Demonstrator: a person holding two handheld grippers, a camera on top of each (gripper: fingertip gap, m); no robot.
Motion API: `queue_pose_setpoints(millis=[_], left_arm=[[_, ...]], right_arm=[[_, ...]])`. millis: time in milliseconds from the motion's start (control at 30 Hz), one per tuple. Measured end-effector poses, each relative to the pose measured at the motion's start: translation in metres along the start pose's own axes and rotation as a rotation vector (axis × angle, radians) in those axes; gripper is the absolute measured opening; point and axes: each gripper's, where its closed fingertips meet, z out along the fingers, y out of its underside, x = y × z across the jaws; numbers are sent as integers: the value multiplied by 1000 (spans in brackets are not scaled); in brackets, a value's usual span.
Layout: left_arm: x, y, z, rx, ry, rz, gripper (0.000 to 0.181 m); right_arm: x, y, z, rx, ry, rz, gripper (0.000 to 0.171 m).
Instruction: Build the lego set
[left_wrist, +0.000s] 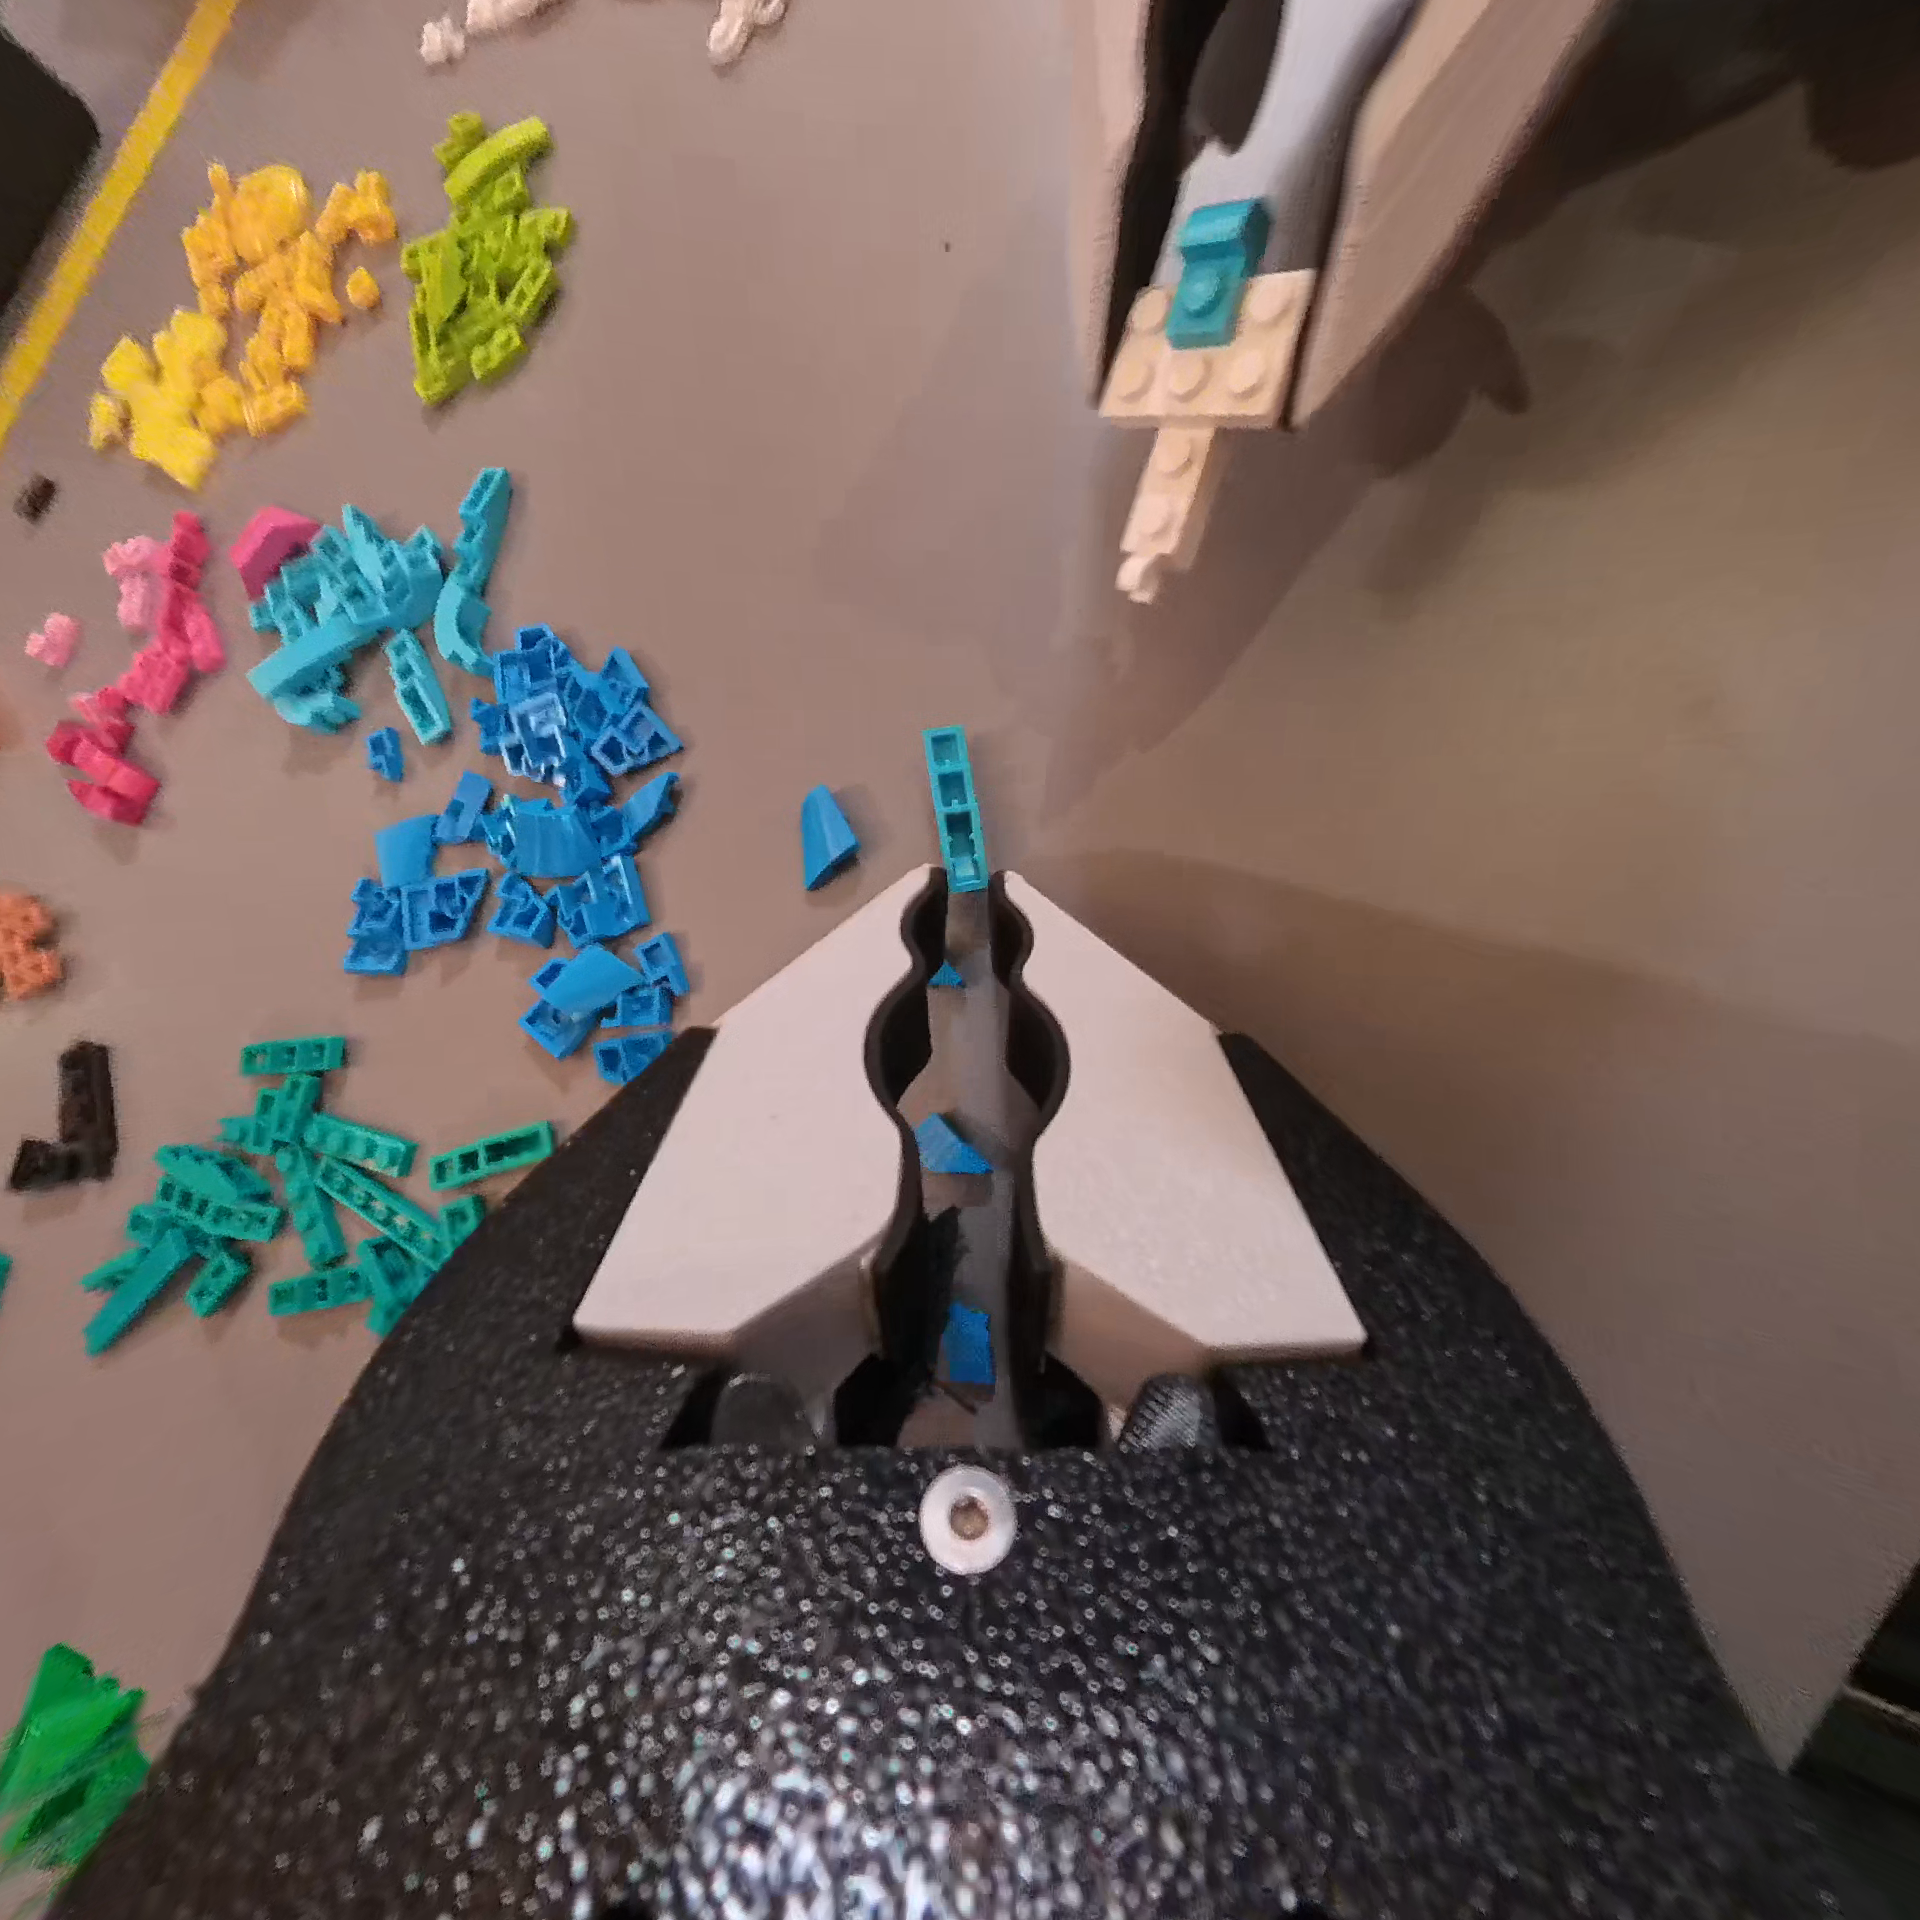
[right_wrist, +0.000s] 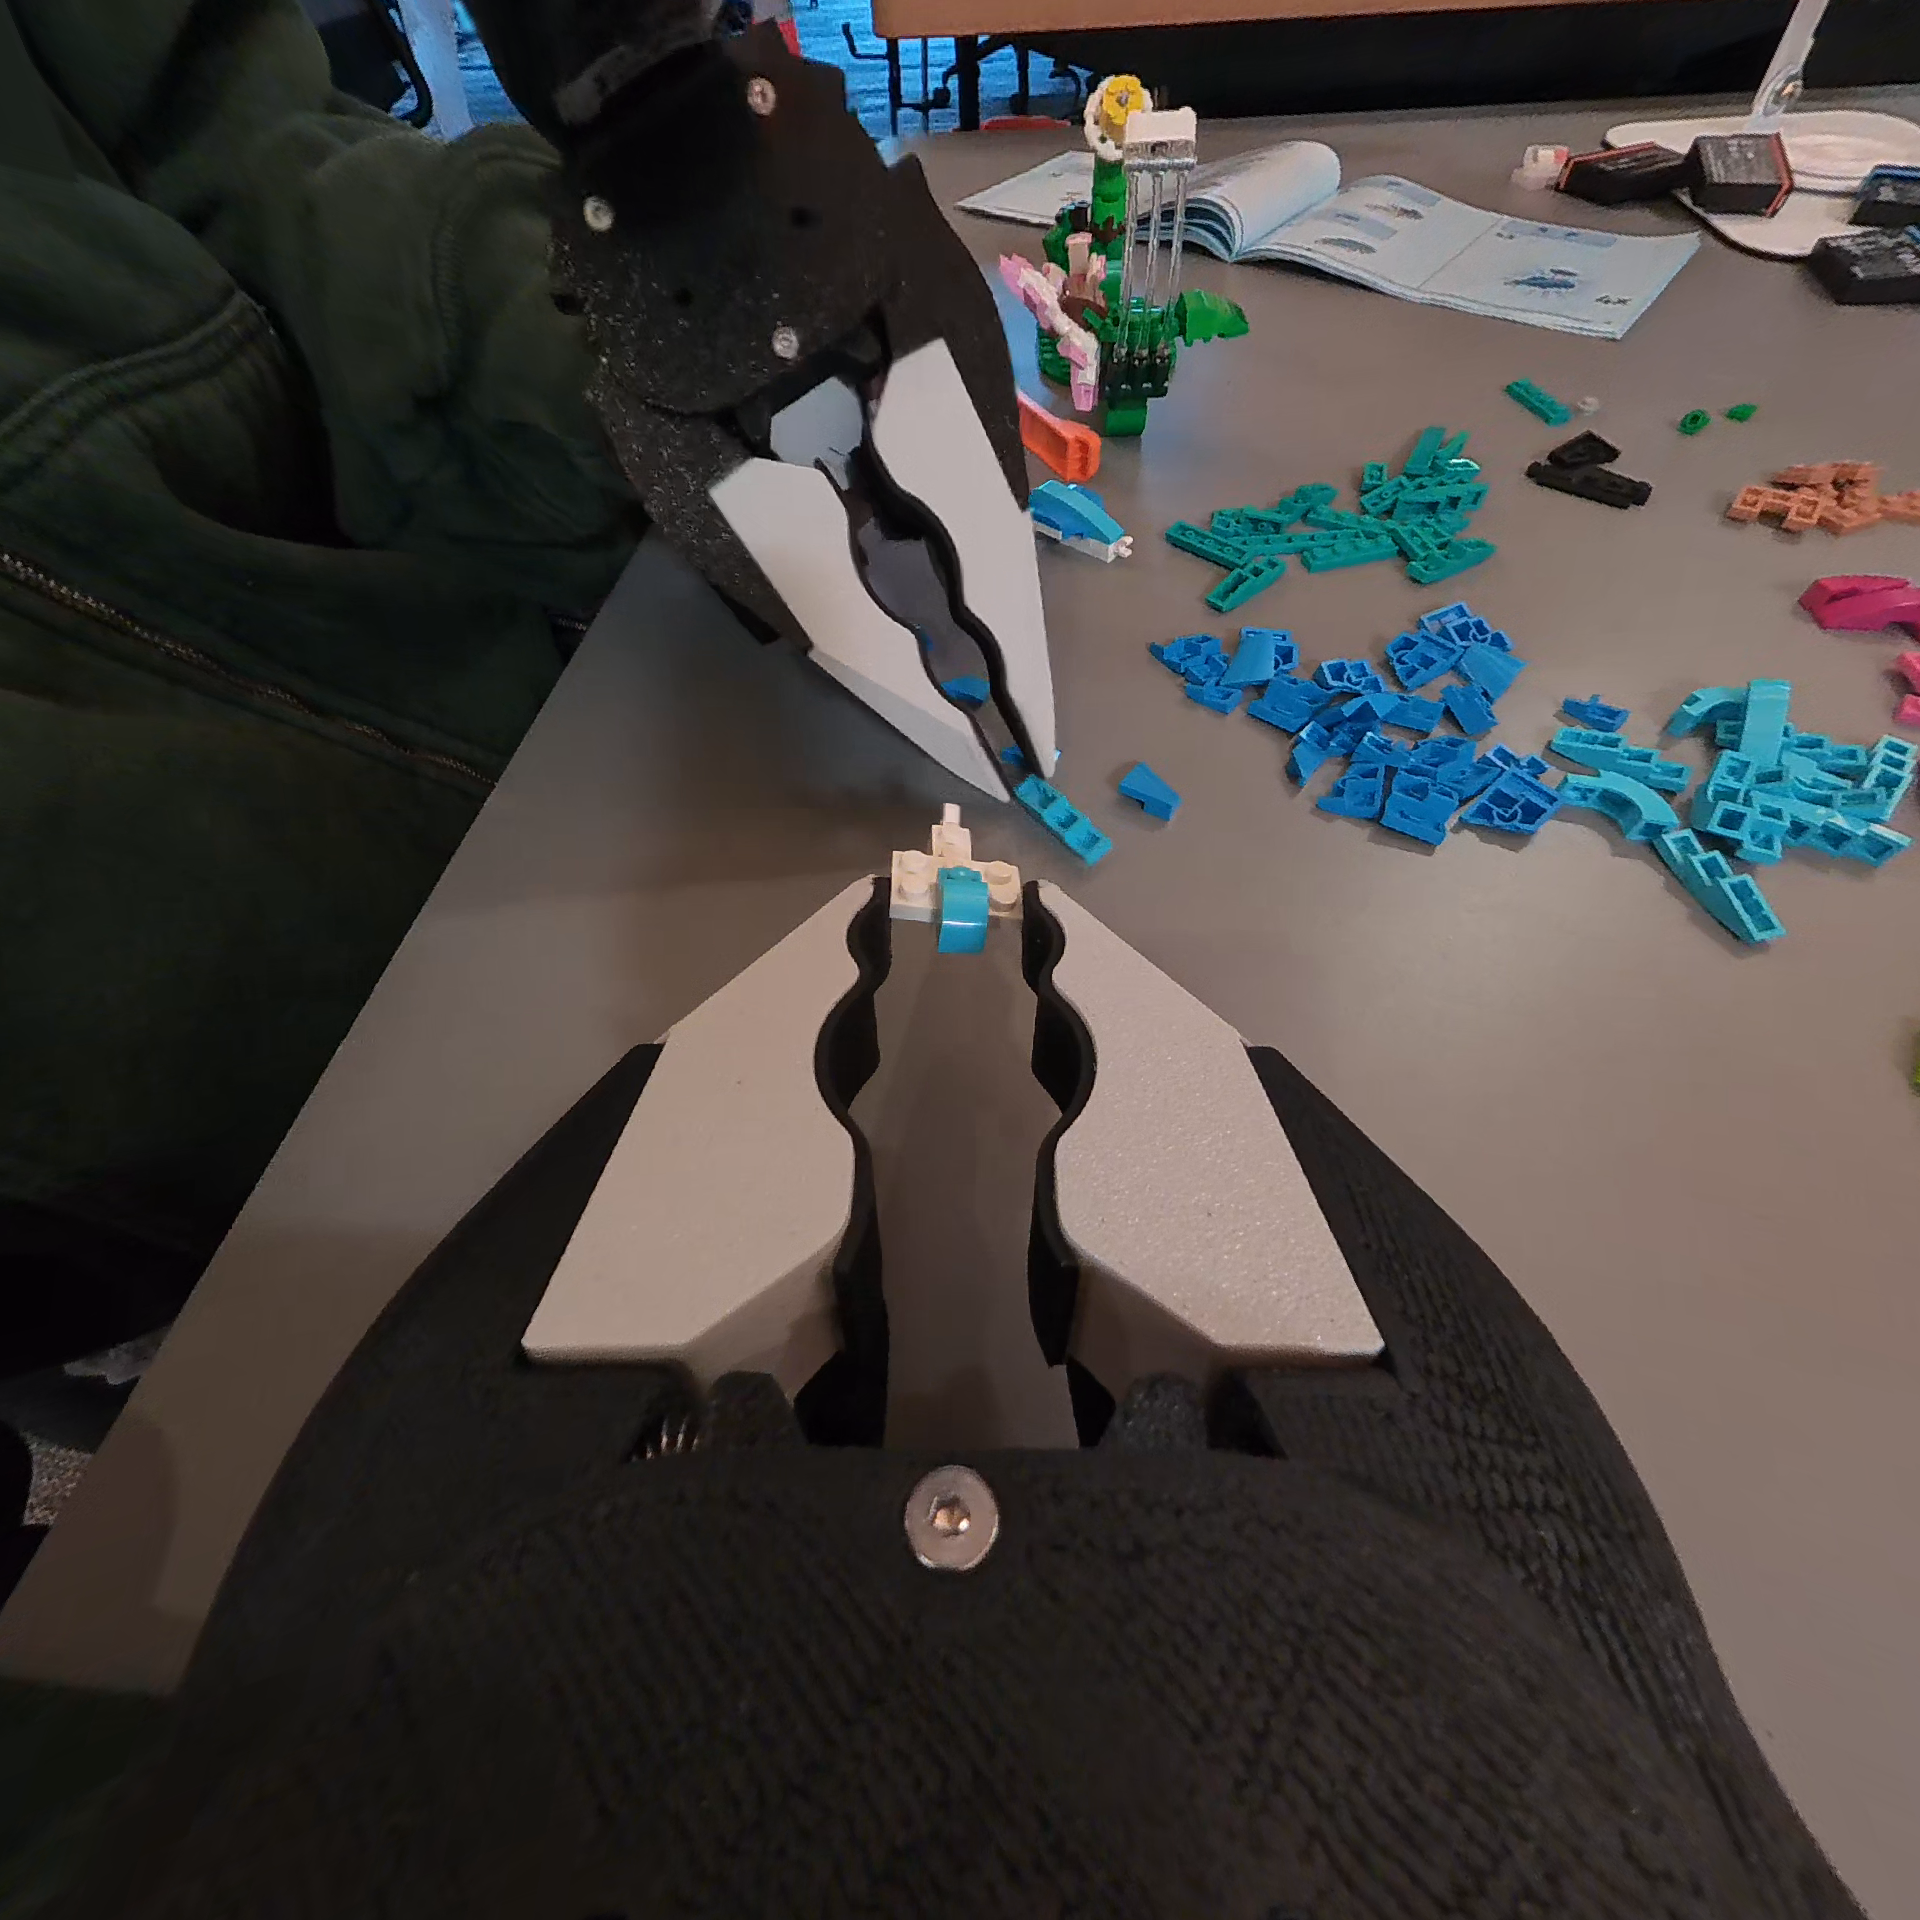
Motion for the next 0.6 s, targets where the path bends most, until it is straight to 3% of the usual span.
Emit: queue_pose_setpoints(millis=[300,600], left_arm=[[10,-15,-12,103,-180,727,5],[29,-21,-14,174,-286,1174,5]], right_arm=[[10,3,-3,-29,79,-28,24],[1,16,9,-121,42,-48,24]])
